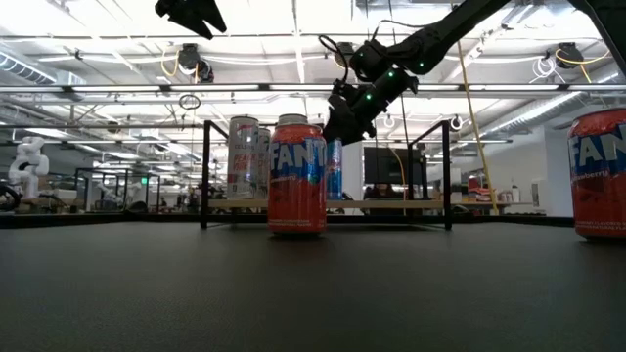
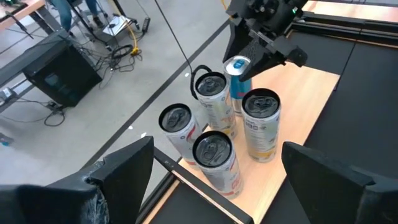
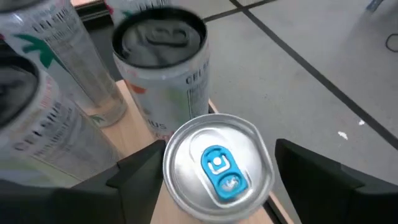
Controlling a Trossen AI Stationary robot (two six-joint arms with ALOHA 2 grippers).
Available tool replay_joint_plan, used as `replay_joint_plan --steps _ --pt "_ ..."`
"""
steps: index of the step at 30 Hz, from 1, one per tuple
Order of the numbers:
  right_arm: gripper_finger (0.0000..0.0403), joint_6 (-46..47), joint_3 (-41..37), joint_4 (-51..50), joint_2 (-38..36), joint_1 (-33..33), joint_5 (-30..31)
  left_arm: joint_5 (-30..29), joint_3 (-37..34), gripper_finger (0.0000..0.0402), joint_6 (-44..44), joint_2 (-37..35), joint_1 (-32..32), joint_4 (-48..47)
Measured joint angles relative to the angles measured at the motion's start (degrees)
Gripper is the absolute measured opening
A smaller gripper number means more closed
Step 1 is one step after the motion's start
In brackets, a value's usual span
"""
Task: Place canned beverage on shelf
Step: Put the right blue soda can on the shelf, then put the blue soda can on the shelf aligned with the other blue soda can on the shelf
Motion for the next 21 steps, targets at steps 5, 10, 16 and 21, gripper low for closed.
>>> replay_joint_plan --steps 5,10,16,21 --pt "0.0294 -0.01 0.00 -0.30 -3.68 0.02 0.07 0.00 0.32 0.0352 -0.13 -0.69 -0.06 -0.40" --pt "0.0295 1.50 0.00 -1.18 -9.90 0.11 0.24 0.00 3.35 0.0352 -0.56 -1.76 -0.72 -0.48" --pt "0.0290 2.73 0.02 -6.49 -18.25 1.87 0.40 0.00 4.83 0.0352 -6.82 -3.59 -5.00 -0.31" --pt "0.0285 4.44 0.02 -12.50 -23.64 6.99 0.28 1.57 4.83 0.0352 -14.75 -3.05 -10.21 0.66"
